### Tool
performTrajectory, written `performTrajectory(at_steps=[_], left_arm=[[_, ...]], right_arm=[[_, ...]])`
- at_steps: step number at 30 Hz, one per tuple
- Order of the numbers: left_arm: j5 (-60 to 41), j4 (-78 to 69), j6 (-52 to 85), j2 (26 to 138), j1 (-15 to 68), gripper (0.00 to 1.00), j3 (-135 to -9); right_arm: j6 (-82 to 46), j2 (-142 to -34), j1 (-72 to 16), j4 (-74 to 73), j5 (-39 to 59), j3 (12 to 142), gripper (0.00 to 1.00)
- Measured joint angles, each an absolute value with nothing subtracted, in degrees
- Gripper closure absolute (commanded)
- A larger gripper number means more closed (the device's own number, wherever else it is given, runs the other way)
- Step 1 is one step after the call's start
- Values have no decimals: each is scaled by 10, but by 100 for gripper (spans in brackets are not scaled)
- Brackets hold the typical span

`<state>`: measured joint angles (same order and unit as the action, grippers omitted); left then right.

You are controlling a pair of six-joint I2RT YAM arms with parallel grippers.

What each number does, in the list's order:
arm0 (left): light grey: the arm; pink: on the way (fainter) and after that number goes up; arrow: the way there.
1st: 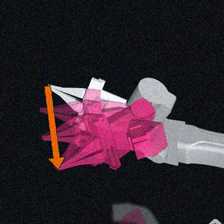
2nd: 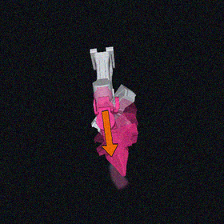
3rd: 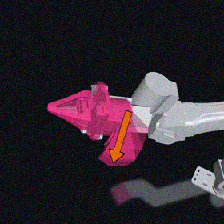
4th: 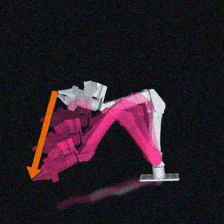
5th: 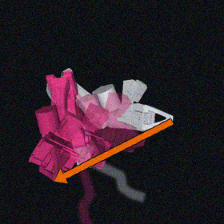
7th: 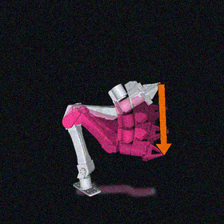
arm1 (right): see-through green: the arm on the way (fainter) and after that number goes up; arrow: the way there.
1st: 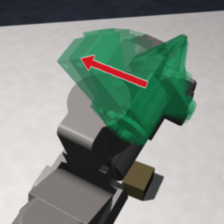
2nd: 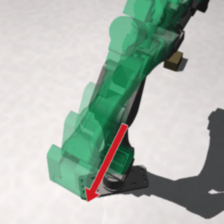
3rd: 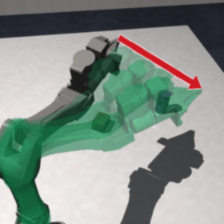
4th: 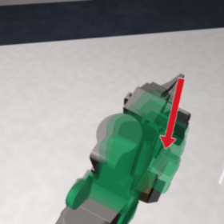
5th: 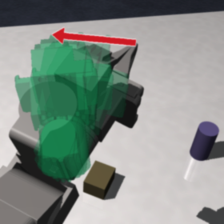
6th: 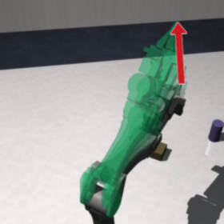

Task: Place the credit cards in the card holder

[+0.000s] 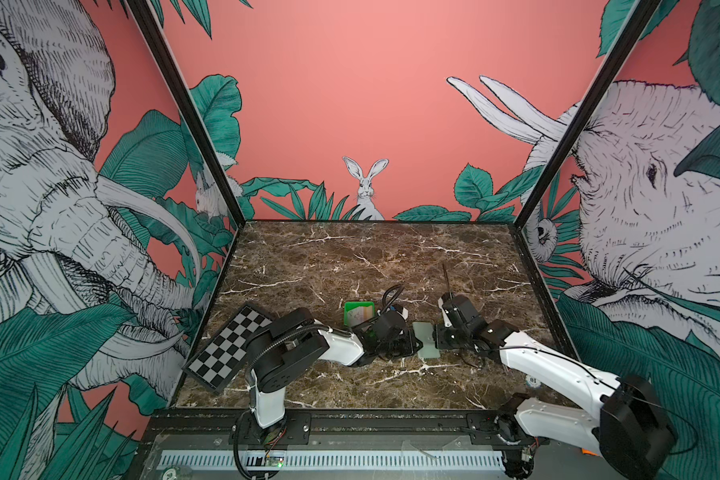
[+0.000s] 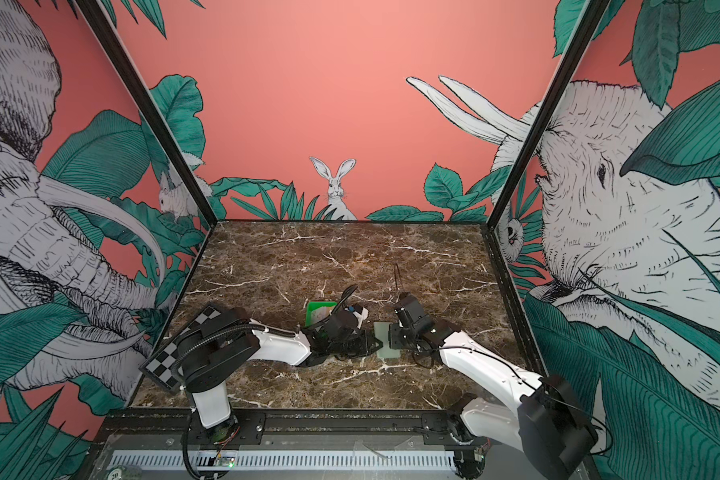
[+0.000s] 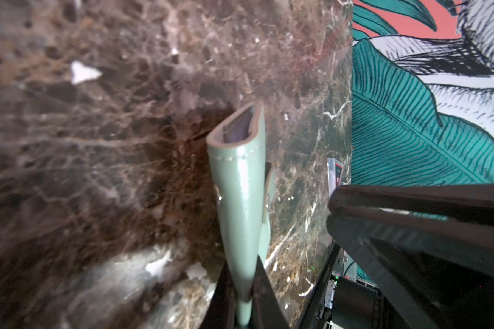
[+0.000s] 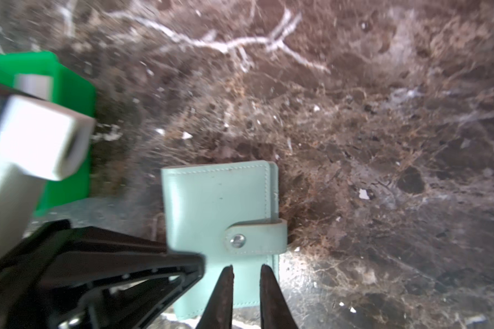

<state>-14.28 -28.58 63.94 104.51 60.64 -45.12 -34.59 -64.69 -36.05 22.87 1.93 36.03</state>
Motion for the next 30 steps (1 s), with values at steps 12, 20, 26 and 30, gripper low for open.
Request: performTrajectory(at_steps=[12,20,26,30], left_arm=[[-146,-262,623,1037,606,89,-459],[-153,-256,616,1029,606,89,-459],[-155,-251,614,1029,606,89,-459],[-155,-246,609,1028,606,89,-459]], right_arm=[[-345,-692,-361,240,61,382,77],[-343,-729,-361,226,80,382,74],[-342,-750,-361,219,73,383,75],[-342,-756,-361,225,51,383,78]])
